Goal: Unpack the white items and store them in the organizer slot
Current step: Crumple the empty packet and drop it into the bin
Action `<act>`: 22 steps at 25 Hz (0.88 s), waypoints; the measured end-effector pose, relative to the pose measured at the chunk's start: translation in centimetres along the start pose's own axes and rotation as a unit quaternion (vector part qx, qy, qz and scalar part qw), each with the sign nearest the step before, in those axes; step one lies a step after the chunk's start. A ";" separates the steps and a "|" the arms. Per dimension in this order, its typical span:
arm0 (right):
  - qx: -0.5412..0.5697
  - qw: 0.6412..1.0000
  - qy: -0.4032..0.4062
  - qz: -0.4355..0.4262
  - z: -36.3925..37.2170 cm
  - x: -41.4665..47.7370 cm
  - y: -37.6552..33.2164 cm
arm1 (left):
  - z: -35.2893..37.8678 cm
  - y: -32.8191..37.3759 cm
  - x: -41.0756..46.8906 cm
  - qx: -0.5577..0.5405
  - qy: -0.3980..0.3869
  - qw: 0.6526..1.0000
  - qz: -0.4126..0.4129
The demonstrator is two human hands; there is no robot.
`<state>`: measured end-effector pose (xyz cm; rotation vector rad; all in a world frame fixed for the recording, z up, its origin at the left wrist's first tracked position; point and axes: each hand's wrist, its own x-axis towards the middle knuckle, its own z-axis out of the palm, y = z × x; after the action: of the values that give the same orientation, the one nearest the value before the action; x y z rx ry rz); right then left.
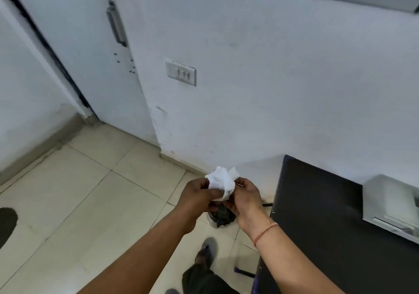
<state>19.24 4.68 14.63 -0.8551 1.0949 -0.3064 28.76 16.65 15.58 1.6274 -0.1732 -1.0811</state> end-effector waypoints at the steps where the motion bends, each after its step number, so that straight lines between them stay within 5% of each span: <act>1: 0.012 1.000 0.009 -0.006 -0.3 1.0 -0.1 | 0.1 0.4 1.0 -0.026 -0.013 0.999 -0.013; 8: -0.006 0.997 0.054 -0.046 1.3 7.7 -1.2 | 0.5 2.8 10.7 0.077 0.055 0.996 -0.002; 14: 0.052 0.998 0.030 -0.004 0.8 12.1 -1.1 | 1.7 2.0 19.0 0.142 0.037 0.989 -0.037; 18: 0.125 0.978 0.162 0.046 -0.8 17.5 2.3 | 2.9 -0.9 25.0 0.148 -0.075 0.981 -0.095; 22: 0.202 0.929 0.286 0.123 -2.6 26.1 7.6 | 2.4 -6.5 32.4 0.153 -0.052 0.974 -0.158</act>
<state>27.45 -7.38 -8.45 -0.2479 1.5922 -0.5694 42.86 -2.43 -7.60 1.9186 -0.1580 -1.4398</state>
